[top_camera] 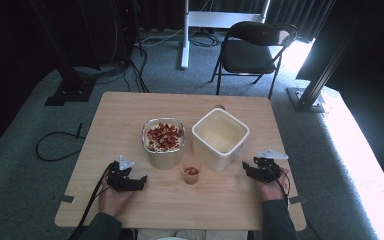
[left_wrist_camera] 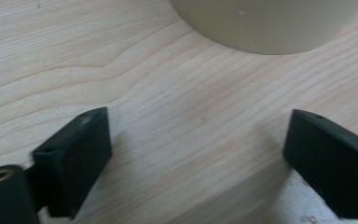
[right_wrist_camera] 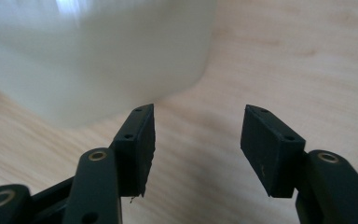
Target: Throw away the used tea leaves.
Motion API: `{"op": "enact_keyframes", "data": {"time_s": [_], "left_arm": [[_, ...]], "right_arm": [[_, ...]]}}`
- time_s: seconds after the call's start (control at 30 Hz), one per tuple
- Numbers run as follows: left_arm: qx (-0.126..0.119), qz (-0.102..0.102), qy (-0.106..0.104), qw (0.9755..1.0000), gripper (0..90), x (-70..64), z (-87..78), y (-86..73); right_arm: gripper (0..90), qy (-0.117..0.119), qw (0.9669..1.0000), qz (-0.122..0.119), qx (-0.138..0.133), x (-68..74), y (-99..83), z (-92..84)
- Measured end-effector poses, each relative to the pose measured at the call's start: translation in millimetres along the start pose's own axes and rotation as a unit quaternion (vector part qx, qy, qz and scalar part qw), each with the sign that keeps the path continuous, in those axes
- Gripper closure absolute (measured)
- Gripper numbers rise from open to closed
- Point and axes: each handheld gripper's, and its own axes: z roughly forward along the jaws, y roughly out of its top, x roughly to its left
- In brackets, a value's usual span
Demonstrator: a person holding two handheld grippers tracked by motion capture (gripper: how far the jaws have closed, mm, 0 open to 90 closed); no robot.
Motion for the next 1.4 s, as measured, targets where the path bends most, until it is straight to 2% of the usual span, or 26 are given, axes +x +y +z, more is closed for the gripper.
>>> {"op": "enact_keyframes", "data": {"time_s": [0.1, 0.13, 0.17, 0.2, 0.23, 0.33, 0.4, 0.47, 0.63, 0.67, 0.7, 0.77, 0.8, 0.83, 0.93, 0.97, 1.0, 1.03, 1.07, 1.1, 1.2, 1.23, 1.27, 1.3, 1.37, 1.4], "left_arm": [[-0.003, 0.003, -0.002, 1.0000, 18.0, -4.8, -2.3, -0.6], [-0.005, 0.006, -0.006, 1.0000, 24.4, -6.9, -3.1, -0.9], [-0.022, 0.015, -0.021, 0.9994, 25.1, -14.4, -7.2, -1.6], [-0.022, 0.015, -0.021, 0.9994, 26.6, -14.4, -7.2, -1.6], [-0.033, 0.018, -0.036, 0.9986, 28.9, -18.3, -10.1, -1.3], [-0.064, 0.023, -0.069, 0.9953, 29.1, -27.5, -16.9, 1.0], [-0.078, 0.017, -0.102, 0.9916, 29.1, -31.5, -20.3, 4.9], [-0.083, 0.021, -0.114, 0.9898, 29.1, -36.4, -21.8, 9.1], [-0.106, 0.068, -0.136, 0.9826, 27.5, -59.1, -25.3, 20.2], [-0.118, 0.082, -0.147, 0.9787, 26.9, -67.5, -25.8, 24.5], [-0.118, 0.082, -0.147, 0.9787, 26.8, -67.5, -25.8, 24.5], [-0.124, 0.091, -0.160, 0.9751, 26.8, -73.7, -24.6, 28.8], [-0.124, 0.094, -0.162, 0.9745, 26.8, -75.4, -23.9, 30.0], [-0.128, 0.097, -0.168, 0.9727, 26.7, -77.2, -22.5, 31.6], [-0.132, 0.102, -0.175, 0.9704, 25.9, -81.3, -19.7, 34.5], [-0.137, 0.106, -0.179, 0.9687, 25.9, -83.0, -18.8, 35.4], [-0.144, 0.117, -0.183, 0.9654, 25.2, -87.2, -16.5, 38.0], [-0.144, 0.117, -0.183, 0.9654, 25.0, -87.2, -16.5, 38.0], [-0.152, 0.121, -0.191, 0.9621, 24.9, -89.4, -13.7, 41.0], [-0.152, 0.121, -0.191, 0.9621, 24.8, -89.4, -13.7, 41.0], [-0.156, 0.122, -0.201, 0.9595, 22.7, -93.0, -6.9, 47.5], [-0.156, 0.122, -0.201, 0.9595, 22.5, -93.0, -6.9, 47.5], [-0.158, 0.125, -0.202, 0.9585, 22.5, -94.4, -5.7, 48.9], [-0.159, 0.126, -0.210, 0.9564, 22.3, -96.7, -2.9, 51.9], [-0.159, 0.130, -0.210, 0.9560, 22.2, -98.6, -1.5, 53.0], [-0.160, 0.135, -0.211, 0.9549, 21.6, -102.0, 2.3, 54.8]], "right_arm": [[42.8, -0.009, 0.9999, -0.011, 0.008, 1.9, -3.3, 3.9], [42.5, -0.014, 0.9998, -0.013, 0.010, 2.2, -5.6, 6.9], [42.5, -0.013, 0.9998, -0.010, 0.011, 2.0, -6.7, 8.2], [42.3, -0.015, 0.9998, -0.010, 0.013, 1.6, -8.0, 9.6], [42.3, -0.016, 0.9997, -0.011, 0.016, 1.2, -9.0, 10.9], [42.1, -0.016, 0.9997, -0.008, 0.019, -1.0, -12.3, 12.5], [41.9, -0.018, 0.9996, -0.005, 0.019, -2.9, -14.5, 12.9], [41.8, -0.017, 0.9997, -0.003, 0.019, -3.5, -15.2, 13.2], [41.7, -0.013, 0.9997, 0.008, 0.020, -7.5, -19.0, 14.8], [41.6, -0.014, 0.9996, 0.009, 0.022, -8.4, -20.0, 15.4], [41.6, -0.015, 0.9996, 0.011, 0.022, -8.8, -20.4, 15.6], [41.5, -0.015, 0.9996, 0.011, 0.023, -9.2, -21.0, 15.8], [41.5, -0.015, 0.9996, 0.011, 0.023, -9.2, -21.0, 15.8], [41.3, -0.015, 0.9996, 0.009, 0.023, -8.6, -21.1, 15.8], [41.1, -0.016, 0.9996, 0.008, 0.023, -7.9, -21.2, 15.9], [41.1, -0.016, 0.9996, 0.008, 0.023, -7.9, -21.2, 15.9], [41.0, -0.016, 0.9996, 0.007, 0.023, -7.8, -21.3, 16.0], [41.0, -0.016, 0.9996, 0.007, 0.023, -7.8, -21.3, 16.0], [40.9, -0.016, 0.9996, 0.007, 0.023, -7.7, -21.4, 16.0], [40.9, -0.016, 0.9996, 0.007, 0.023, -7.6, -21.4, 16.0], [40.9, -0.017, 0.9996, 0.006, 0.023, -7.5, -21.5, 16.0], [40.9, -0.017, 0.9996, 0.006, 0.023, -7.5, -21.6, 15.9], [40.9, -0.017, 0.9996, 0.006, 0.023, -7.5, -21.6, 15.9], [40.9, -0.016, 0.9996, 0.005, 0.023, -7.8, -21.7, 15.9], [40.9, -0.016, 0.9996, 0.005, 0.023, -7.8, -21.7, 15.9], [40.9, -0.016, 0.9996, 0.005, 0.023, -7.6, -21.7, 15.9]]}}
